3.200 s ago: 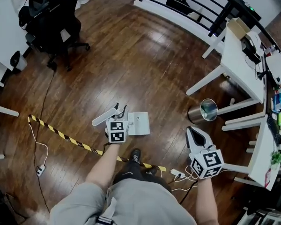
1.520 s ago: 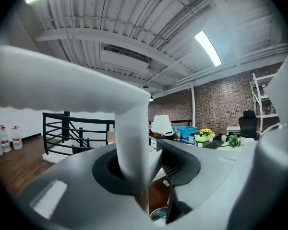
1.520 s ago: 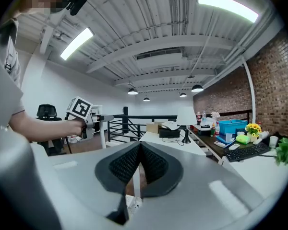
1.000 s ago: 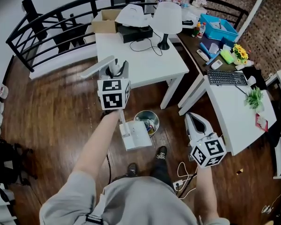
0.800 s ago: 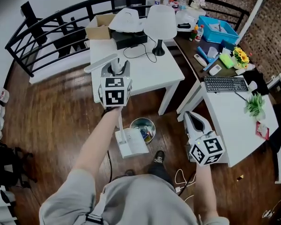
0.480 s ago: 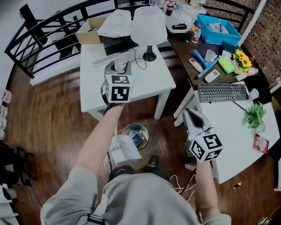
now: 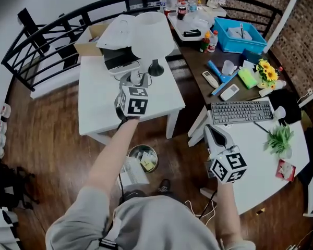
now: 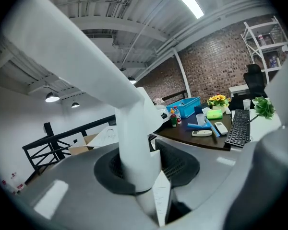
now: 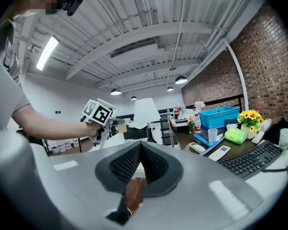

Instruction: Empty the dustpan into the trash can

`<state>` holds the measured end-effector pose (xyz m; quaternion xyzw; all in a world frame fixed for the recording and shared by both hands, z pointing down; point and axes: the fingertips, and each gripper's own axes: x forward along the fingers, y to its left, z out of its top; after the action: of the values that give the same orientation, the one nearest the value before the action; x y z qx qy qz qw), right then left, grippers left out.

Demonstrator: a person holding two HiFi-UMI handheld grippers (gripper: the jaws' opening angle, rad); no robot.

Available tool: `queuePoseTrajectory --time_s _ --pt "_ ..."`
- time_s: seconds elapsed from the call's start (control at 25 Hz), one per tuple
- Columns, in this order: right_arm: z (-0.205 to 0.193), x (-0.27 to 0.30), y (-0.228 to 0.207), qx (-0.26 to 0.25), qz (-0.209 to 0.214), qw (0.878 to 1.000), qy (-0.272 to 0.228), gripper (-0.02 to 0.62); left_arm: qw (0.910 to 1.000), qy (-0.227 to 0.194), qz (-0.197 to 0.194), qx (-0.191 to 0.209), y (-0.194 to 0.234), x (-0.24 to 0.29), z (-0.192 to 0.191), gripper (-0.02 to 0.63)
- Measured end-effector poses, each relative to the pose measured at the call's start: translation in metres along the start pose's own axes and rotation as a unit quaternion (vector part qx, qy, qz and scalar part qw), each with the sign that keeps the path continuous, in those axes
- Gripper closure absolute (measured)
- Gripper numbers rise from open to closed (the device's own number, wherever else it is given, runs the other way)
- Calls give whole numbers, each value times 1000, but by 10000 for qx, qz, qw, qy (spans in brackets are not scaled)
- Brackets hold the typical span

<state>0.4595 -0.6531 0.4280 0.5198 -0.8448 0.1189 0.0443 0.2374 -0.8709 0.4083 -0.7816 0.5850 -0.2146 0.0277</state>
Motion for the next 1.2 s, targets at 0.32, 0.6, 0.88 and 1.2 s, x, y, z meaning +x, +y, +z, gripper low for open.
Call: queuePoseTrajectory --time_s 0.32,0.6,0.88,1.2 --pt "3 4 4 -8 65 10000 -12 597 10000 -6 -2 -77 6 -3 -3 479" --pt "7 0 45 -125 98 9998 -75 597 9991 -311 -122 -253 28 -49 -2 479" --pt "2 -6 145 -274 210 9993 -113 597 9914 -976 -504 -708 72 -163 -22 479" --pt "-9 -28 296 -466 316 9982 -190 597 9707 -1657 -1191 -1272 128 -322 -66 482"
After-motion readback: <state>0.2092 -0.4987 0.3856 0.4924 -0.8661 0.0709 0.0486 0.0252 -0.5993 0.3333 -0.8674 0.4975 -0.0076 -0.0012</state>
